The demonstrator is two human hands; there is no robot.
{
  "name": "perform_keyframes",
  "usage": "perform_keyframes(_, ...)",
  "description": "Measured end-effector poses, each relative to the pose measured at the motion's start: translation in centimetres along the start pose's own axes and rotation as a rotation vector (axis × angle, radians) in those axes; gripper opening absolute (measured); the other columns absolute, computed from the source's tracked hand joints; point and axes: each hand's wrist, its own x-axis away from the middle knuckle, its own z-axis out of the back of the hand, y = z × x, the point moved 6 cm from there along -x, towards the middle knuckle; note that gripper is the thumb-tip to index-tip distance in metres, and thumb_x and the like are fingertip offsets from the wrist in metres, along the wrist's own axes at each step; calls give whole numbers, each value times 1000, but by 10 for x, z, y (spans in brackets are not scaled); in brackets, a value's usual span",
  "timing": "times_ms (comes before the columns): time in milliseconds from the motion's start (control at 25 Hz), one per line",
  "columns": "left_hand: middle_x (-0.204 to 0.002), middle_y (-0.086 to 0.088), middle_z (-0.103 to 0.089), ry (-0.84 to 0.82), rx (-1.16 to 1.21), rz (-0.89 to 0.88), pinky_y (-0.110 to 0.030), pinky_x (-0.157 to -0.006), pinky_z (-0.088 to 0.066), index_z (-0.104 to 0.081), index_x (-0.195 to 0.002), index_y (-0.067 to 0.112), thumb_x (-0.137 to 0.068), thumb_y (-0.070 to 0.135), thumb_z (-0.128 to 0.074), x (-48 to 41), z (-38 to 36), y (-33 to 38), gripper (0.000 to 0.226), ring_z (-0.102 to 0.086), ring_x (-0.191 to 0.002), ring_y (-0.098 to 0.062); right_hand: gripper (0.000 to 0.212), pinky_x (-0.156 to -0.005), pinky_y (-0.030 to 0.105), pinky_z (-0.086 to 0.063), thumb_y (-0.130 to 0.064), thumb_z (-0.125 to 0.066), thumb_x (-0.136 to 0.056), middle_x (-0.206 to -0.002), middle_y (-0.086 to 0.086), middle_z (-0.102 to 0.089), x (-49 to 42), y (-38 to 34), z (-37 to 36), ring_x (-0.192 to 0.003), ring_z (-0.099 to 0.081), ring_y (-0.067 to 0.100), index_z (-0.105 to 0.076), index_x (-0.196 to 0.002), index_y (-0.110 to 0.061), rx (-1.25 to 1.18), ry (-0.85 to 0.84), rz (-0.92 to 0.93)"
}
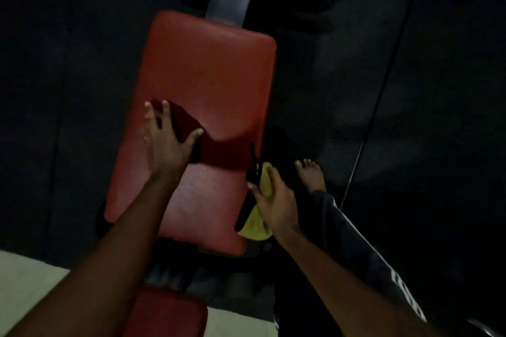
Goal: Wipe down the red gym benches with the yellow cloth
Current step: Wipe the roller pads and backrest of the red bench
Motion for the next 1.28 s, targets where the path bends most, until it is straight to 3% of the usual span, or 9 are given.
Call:
perform_keyframes(120,-168,-15,-5,-115,-189,-225,-63,-119,-21,-15,-161,31,-79,76,-55,51,-31,-3,102,-6,-154,-36,55,-92,12,-35,-39,-72,-90,-132,4,-64,12,8,-3,-125,-57,23,-52,-138,-19,-55,-59,-62)
perform_keyframes(200,-168,-15,-4,-176,-335,-297,-65,-117,-22,-10,-161,33,-77,75,-58,72,-46,-7,105,-3,-155,-36,54,-84,11,-31,-31,-71,-92,-136,6,-61,17,3,-3,-125,-56,24,-51,-140,-14,-64,-33,-86)
perform_keyframes(280,-168,-14,-1,-196,-358,-283,-65,-117,-23,-8,-160,36,-76,73,-63,75,-46,-8,107,-1,-155,-35,57,-92,10,-29,-30,-69,-94,-146,8,-53,28,-2,-6,-132,-50,23,-48,-143,-10,-26,-29,-52)
perform_keyframes(480,-169,-11,1,-210,-321,-272,-61,-120,-18,-11,-160,37,-76,73,-62,73,-42,-4,104,2,-155,-32,61,-99,31,-43,-45,-64,-95,-143,8,-56,76,44,-42,-130,-54,29,-45,-145,-16,36,-138,-165)
perform_keyframes(760,-169,-9,4,-182,-293,-274,-61,-119,-14,-7,-160,39,-78,74,-59,74,-47,-8,103,5,-155,-30,66,-107,33,-42,-44,-58,-97,-145,9,-52,94,70,-57,-133,-50,28,-33,-151,-13,225,-418,-166)
perform_keyframes(920,-169,-10,-1,-238,-289,-245,-59,-119,-22,-12,-160,39,-88,62,-61,70,-37,1,90,-3,-154,-34,48,-105,33,-42,-46,-66,-93,-134,4,-61,67,25,-7,-129,-54,26,-55,-130,-16,300,-579,-8)
perform_keyframes(1040,-167,-12,-15,-202,-179,-184,-54,-120,-24,-28,-158,33,-95,49,-61,68,-6,25,73,-14,-153,-34,52,-115,25,-24,-56,-64,-92,-149,-3,-49,23,-20,56,-143,-37,16,-60,-134,-26,366,-567,92)
perform_keyframes(1160,-164,-12,-26,-137,-37,-155,-54,-116,-30,-36,-155,31,-93,50,-61,71,43,62,70,-28,-149,-35,65,-93,28,-50,-75,-60,-83,-131,-4,-65,-16,-78,131,-122,-60,16,-58,-134,-35,378,-423,74)
perform_keyframes(1280,-160,-10,-36,-60,46,-198,-55,-112,-37,-40,-153,31,-81,60,-49,77,113,120,79,-37,-145,-31,46,-76,22,-43,-60,-64,-90,-117,-3,-71,-21,-169,207,-106,-65,13,-65,-126,-32,361,-313,205)
